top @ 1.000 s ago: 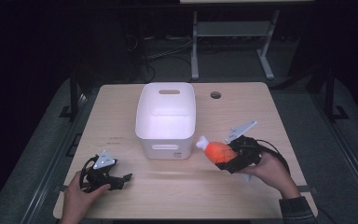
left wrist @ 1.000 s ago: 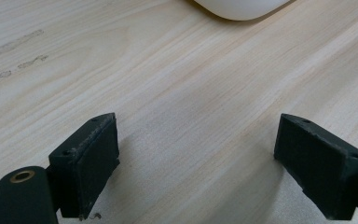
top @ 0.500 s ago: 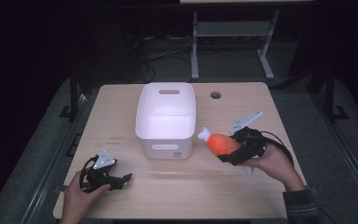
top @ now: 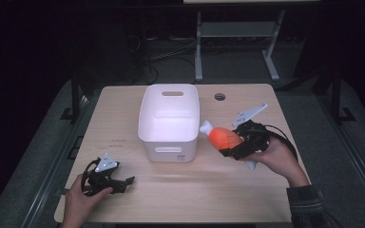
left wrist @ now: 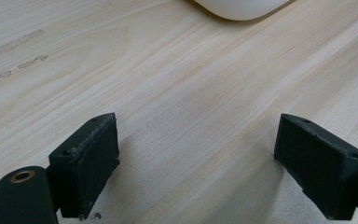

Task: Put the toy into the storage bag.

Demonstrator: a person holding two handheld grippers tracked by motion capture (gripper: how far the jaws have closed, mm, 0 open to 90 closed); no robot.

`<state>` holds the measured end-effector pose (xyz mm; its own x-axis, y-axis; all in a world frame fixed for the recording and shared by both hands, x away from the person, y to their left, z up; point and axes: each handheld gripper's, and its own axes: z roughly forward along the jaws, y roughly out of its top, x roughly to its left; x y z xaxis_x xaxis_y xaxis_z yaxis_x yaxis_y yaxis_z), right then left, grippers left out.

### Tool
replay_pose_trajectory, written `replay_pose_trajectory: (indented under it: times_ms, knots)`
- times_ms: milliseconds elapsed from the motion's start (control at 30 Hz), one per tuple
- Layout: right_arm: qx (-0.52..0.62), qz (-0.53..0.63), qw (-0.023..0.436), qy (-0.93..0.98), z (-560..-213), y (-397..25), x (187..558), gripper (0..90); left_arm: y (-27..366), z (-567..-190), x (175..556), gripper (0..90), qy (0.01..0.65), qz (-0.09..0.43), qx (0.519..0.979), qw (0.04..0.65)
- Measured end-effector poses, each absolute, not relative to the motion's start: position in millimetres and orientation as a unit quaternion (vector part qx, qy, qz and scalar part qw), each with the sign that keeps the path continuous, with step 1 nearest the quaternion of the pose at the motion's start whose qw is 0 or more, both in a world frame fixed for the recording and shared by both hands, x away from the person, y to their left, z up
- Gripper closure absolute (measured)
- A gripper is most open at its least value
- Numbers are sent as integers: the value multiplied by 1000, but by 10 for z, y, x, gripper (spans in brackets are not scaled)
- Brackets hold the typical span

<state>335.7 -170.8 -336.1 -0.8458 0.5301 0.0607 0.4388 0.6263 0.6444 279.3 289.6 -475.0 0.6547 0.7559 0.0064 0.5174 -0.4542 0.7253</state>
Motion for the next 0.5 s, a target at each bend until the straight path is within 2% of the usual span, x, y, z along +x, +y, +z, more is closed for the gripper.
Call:
replay_pose_trajectory:
  times_ms: [500]
  knots:
    - [264,342,78,898,-3161,-1499,3531,224,2895,-4751,2793,129,381,167,836,358]
